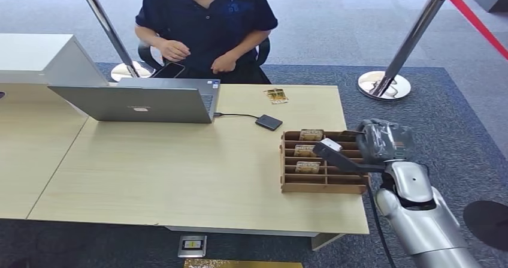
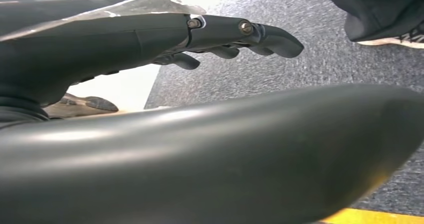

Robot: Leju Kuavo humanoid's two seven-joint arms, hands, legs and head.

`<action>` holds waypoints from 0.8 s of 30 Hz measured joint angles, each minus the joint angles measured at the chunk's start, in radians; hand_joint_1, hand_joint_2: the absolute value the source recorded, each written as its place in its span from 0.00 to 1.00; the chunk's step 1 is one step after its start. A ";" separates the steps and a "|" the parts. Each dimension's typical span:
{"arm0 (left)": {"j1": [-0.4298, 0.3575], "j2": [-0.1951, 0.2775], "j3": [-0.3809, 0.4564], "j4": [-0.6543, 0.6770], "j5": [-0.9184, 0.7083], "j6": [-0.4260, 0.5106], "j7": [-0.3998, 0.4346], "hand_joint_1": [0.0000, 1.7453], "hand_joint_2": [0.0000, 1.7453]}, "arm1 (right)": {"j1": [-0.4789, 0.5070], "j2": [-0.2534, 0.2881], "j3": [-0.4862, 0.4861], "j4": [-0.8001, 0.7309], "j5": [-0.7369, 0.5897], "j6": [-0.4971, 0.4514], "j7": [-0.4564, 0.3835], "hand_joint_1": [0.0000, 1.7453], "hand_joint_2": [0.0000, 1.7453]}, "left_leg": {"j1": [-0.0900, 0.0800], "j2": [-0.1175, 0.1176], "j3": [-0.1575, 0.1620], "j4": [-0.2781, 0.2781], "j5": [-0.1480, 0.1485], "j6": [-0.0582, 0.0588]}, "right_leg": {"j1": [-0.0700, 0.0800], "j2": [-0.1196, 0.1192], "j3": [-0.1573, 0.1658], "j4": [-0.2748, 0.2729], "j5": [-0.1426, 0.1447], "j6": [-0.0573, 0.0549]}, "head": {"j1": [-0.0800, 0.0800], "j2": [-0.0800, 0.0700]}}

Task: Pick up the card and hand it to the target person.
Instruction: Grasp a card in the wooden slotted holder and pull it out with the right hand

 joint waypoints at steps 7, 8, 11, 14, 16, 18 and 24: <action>0.000 -0.004 0.000 0.000 0.007 0.004 0.000 0.00 0.00 | -0.025 -0.004 0.024 -0.005 -0.018 0.010 -0.012 0.77 1.00 | 0.000 0.000 0.000 0.000 0.000 0.000 | 0.000 0.000 0.000 0.000 0.000 0.000 | 0.000 0.000; 0.000 -0.005 0.000 0.000 0.007 0.004 0.000 0.00 0.00 | -0.029 -0.005 0.028 -0.005 -0.020 0.010 -0.014 0.77 1.00 | 0.000 0.000 0.000 0.000 0.000 0.000 | 0.000 0.000 0.000 0.000 0.000 0.000 | 0.000 0.000; 0.000 -0.005 0.000 0.000 0.007 0.005 0.000 0.00 0.00 | -0.038 -0.005 0.036 -0.005 -0.026 0.010 -0.020 0.76 1.00 | 0.000 0.000 0.000 0.000 0.000 0.000 | 0.000 0.000 0.000 0.000 0.000 0.000 | 0.000 0.000; 0.000 -0.005 0.000 0.000 0.009 0.006 0.000 0.00 0.00 | -0.042 -0.006 0.042 -0.005 -0.030 0.009 -0.022 0.80 1.00 | 0.000 0.000 0.000 0.000 0.000 0.000 | 0.000 0.000 0.000 0.000 0.000 0.000 | 0.000 0.000; 0.000 -0.005 0.001 0.000 0.012 0.008 0.000 0.00 0.00 | -0.046 -0.006 0.048 -0.006 -0.035 0.005 -0.025 0.81 1.00 | 0.000 0.000 0.000 0.000 0.000 0.000 | 0.000 0.000 0.000 0.000 0.000 0.000 | 0.000 0.000; 0.000 -0.006 0.002 0.000 0.017 0.012 0.002 0.00 0.00 | -0.051 -0.005 0.055 -0.011 -0.042 0.000 -0.028 0.82 1.00 | 0.000 0.000 0.000 0.000 0.000 0.000 | 0.000 0.000 0.000 0.000 0.000 0.000 | 0.000 0.000; -0.001 -0.010 0.009 0.000 0.024 0.022 0.010 0.00 0.00 | -0.078 0.015 0.090 -0.073 -0.062 -0.026 -0.018 0.84 1.00 | 0.000 0.000 0.000 0.000 0.000 0.000 | 0.000 0.000 0.000 0.000 0.000 0.000 | 0.000 0.000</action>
